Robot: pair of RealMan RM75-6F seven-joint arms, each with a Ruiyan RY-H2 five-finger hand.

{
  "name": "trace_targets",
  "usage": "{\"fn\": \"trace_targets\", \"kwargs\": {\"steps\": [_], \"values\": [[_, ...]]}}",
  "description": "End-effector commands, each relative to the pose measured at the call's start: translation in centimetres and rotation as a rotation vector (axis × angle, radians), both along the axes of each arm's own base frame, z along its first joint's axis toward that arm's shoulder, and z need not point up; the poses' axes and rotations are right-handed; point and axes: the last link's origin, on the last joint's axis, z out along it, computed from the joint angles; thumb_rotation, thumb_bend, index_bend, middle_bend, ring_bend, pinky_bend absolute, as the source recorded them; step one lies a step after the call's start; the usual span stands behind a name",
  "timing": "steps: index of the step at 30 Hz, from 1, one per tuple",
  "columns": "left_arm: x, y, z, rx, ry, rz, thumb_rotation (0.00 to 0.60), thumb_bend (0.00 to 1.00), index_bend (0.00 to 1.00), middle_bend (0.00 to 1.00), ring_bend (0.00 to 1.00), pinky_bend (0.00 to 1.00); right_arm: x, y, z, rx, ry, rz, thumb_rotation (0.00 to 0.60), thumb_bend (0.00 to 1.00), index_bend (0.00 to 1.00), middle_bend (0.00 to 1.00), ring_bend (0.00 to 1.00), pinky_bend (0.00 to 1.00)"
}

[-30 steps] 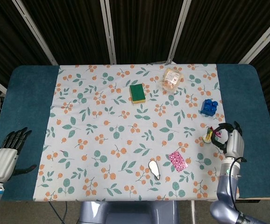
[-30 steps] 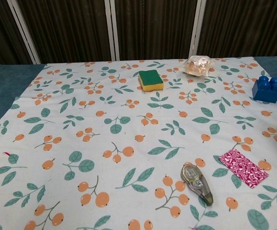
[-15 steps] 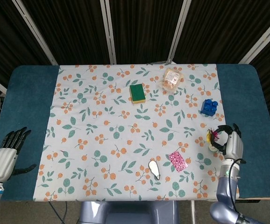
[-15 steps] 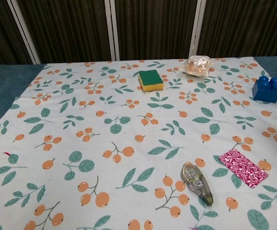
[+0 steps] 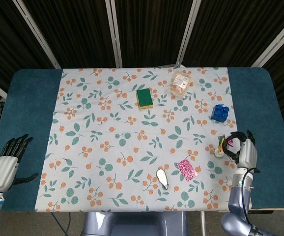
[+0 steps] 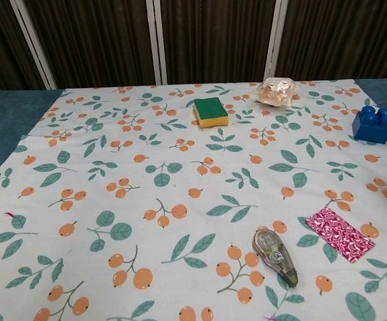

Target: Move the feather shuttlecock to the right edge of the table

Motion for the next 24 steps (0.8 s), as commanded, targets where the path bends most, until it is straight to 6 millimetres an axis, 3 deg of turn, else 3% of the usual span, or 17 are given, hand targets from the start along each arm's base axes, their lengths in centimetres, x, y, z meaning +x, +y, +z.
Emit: {"fn": "trace_targets", "kwargs": {"steps": [1,6,11,13,19,24], "values": [[0.0,0.0,0.0,0.0,0.0,0.0,0.6,0.08,0.0,0.0,0.0,0.0,-0.1,0.0,-0.1,0.004,-0.002,-0.004,0.6,0.42,0.65,0.3,0.0,0.0],[0.0,0.0,0.0,0.001,-0.001,0.002,0.6,0.08,0.0,0.0,0.0,0.0,0.0,0.0,0.2,-0.004,-0.001,0.006,0.6,0.42,0.54,0.23,0.0,0.0],[0.0,0.0,0.0,0.001,-0.001,0.0,0.6,0.08,0.0,0.0,0.0,0.0,0.3,0.0,0.8,-0.025,0.019,0.032,0.6,0.4,0.29,0.04,0.0,0.0],[0.0,0.0,0.0,0.001,-0.002,0.0,0.6,0.08,0.0,0.0,0.0,0.0,0.5,0.2,1.4,-0.041,0.042,0.049,0.6,0.39,0.24,0.01,0.0,0.0],[0.1,0.0,0.1,0.001,-0.007,-0.006,0.6,0.08,0.0,0.0,0.0,0.0,0.2,0.9,3.3,-0.09,0.105,0.054,0.6,0.38,0.19,0.0,0.0,0.0],[0.1,0.1,0.2,0.001,-0.017,-0.009,0.6,0.08,0.0,0.0,0.0,0.0,-0.4,2.0,6.5,-0.11,0.18,0.045,0.6,0.35,0.19,0.0,0.0,0.0]]}}
